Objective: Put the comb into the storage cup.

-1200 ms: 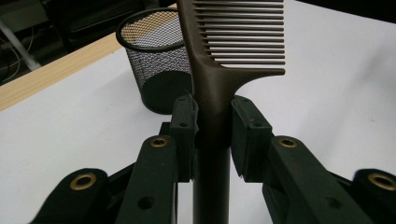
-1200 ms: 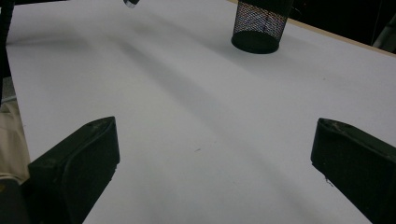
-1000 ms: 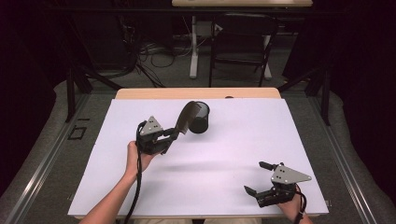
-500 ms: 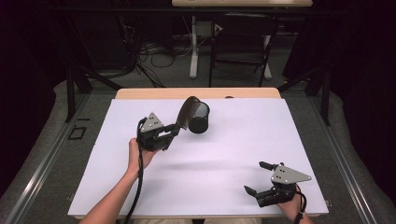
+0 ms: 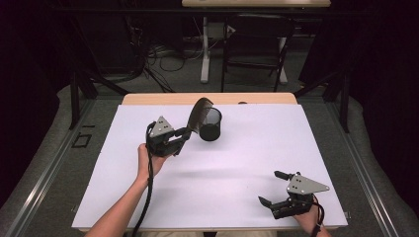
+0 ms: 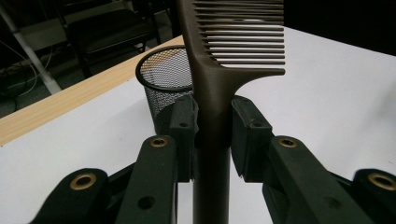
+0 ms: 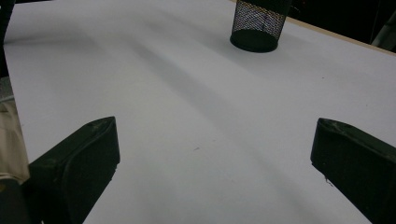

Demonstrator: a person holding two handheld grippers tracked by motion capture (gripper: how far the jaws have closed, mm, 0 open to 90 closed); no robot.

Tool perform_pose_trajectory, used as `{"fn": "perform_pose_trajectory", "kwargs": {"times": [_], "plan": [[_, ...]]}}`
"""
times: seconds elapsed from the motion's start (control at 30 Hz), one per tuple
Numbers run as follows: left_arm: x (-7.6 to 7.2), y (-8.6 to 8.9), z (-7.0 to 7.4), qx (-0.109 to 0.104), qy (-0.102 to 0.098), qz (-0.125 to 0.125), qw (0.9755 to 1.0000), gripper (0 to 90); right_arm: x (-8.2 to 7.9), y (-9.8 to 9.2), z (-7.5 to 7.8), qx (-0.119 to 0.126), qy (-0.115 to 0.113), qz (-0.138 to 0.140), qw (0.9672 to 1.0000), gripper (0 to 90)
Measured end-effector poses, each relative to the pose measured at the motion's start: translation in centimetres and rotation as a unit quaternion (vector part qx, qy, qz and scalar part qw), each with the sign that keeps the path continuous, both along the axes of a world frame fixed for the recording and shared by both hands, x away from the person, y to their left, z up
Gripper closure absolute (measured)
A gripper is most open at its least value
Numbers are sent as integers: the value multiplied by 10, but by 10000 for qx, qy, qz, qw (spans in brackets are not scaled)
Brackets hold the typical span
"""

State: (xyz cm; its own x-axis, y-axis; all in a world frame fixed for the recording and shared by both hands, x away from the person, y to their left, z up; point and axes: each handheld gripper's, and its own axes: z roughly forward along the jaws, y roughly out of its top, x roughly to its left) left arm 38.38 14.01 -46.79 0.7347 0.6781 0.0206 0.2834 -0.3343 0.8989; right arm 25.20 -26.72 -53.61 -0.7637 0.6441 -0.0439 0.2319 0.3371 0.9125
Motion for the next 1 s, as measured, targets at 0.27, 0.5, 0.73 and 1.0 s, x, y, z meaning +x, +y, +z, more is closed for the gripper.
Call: {"fn": "perform_pose_trajectory", "kwargs": {"times": [0.27, 0.5, 0.73, 1.0], "plan": [[3, -1, 3, -71, -40, 45, 10000, 725, 0, 0, 0, -6, 13, -5, 10000, 8], [4, -2, 3, -119, -87, 102, 9998, 725, 0, 0, 0, -20, -8, 3, 10000, 9], [7, -1, 5, -215, -102, 161, 9996, 725, 1, 0, 0, -23, -4, 1, 10000, 9], [11, -4, 8, -310, -142, 203, 9992, 725, 0, 0, 0, -14, 11, -8, 10000, 10]]}}
